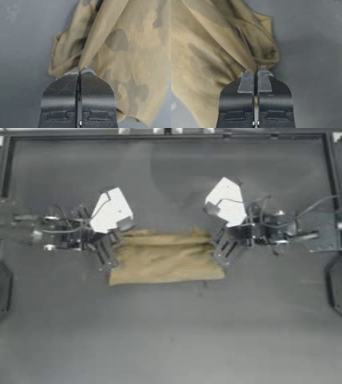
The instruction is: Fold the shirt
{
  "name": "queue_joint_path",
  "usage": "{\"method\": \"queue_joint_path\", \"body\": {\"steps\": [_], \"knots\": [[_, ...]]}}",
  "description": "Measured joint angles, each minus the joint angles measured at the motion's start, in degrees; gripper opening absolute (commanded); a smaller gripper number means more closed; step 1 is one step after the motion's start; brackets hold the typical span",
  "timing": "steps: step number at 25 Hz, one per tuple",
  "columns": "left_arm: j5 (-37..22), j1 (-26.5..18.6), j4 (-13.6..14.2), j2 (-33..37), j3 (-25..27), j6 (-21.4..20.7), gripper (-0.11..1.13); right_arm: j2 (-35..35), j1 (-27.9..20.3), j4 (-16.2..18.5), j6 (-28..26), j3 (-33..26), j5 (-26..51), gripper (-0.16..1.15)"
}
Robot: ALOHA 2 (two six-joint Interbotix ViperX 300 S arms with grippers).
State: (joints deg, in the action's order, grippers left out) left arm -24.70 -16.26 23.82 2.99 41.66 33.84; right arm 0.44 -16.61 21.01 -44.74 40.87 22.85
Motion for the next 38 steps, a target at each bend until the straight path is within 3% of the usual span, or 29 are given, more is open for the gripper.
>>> {"method": "queue_joint_path", "body": {"steps": [4, 6, 8, 10, 13, 16, 19, 29, 38], "knots": [[-0.18, -0.26, -0.62, -3.25, -1.49, -2.02, 0.12, 1.85, -0.62, -0.09, 0.0, -0.26, -0.62, 0.07], [-0.53, -0.26, -1.85, -4.31, -2.29, -3.08, 0.26, 2.11, -0.53, -0.44, 0.0, -0.35, -0.62, 0.1], [-0.53, -0.26, -3.16, -4.75, -2.9, -3.69, 0.47, 2.2, -0.53, -1.05, 0.0, -0.44, -0.7, 0.17], [-0.7, -0.35, -4.66, -4.75, -3.16, -4.04, 0.76, 2.2, -0.53, -2.46, 0.0, -0.62, -0.62, 0.35], [-0.79, -0.35, -5.36, -4.75, -3.25, -4.04, 1.05, 2.2, -0.44, -3.52, 0.0, -0.62, -0.97, 0.76], [-0.79, -0.35, -5.45, -4.75, -3.25, -4.31, 1.02, 2.2, -0.44, -4.39, 0.0, -0.97, -1.23, 1.05], [-0.88, -0.53, -5.45, -4.39, -3.34, -4.92, 0.96, 2.2, -0.44, -4.66, 0.0, -2.02, -1.05, 1.01], [-2.37, -2.72, -5.27, 3.52, -6.33, -9.76, 0.95, -2.02, -0.79, -5.45, -1.85, -5.19, 3.69, 0.98], [3.08, -0.97, -5.27, 7.47, -6.33, -10.02, 0.94, -10.37, 0.88, -16.17, -8.0, 1.23, 0.26, 0.98]]}}
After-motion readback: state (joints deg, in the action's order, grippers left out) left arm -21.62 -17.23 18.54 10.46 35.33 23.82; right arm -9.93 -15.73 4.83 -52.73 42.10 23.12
